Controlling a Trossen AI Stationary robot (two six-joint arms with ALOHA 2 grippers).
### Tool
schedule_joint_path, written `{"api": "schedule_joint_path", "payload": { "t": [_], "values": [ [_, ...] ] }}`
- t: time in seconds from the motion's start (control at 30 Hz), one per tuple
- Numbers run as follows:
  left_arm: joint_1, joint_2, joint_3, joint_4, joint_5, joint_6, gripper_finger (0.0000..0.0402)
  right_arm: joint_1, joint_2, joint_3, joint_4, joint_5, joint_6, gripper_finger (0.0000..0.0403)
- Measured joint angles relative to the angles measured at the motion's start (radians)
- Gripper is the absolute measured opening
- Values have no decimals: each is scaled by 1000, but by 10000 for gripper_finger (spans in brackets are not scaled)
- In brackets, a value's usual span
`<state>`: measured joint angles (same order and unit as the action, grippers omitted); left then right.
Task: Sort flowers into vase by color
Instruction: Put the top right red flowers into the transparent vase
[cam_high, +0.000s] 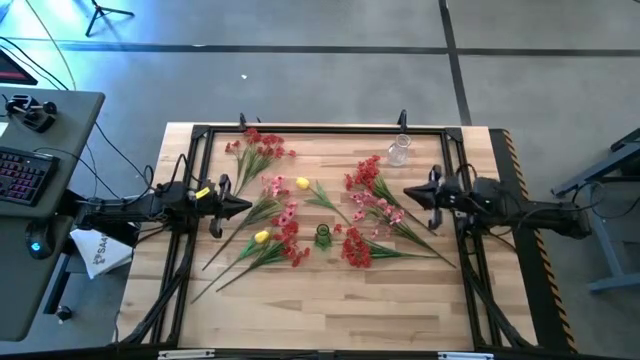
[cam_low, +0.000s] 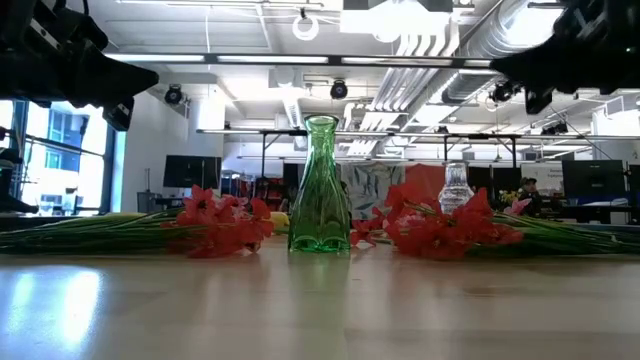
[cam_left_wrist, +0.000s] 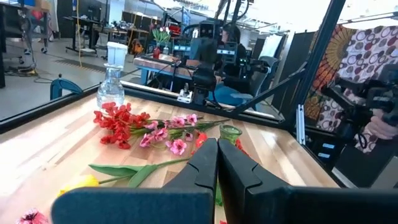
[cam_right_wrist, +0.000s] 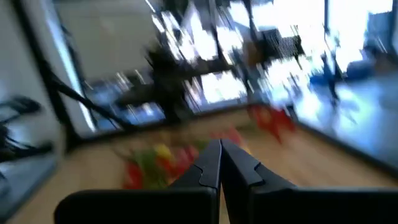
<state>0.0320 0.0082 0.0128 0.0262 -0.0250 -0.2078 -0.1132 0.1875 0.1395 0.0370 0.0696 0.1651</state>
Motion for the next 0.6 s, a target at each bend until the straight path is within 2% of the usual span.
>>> {"api": "schedule_joint_path", "payload": {
  "t": [0.13,0.3,0.43,0.6],
  "values": [
    [0,0,0,26,-77,-41,0,0,186,126,-265,36,107,0],
    [0,0,0,63,-150,-26,0,-31,467,277,-588,95,338,1],
    [0,0,0,108,-191,12,0,-81,664,326,-640,34,361,23],
    [0,0,0,122,-195,27,0,-135,867,375,-647,52,326,88]
  ]
}}
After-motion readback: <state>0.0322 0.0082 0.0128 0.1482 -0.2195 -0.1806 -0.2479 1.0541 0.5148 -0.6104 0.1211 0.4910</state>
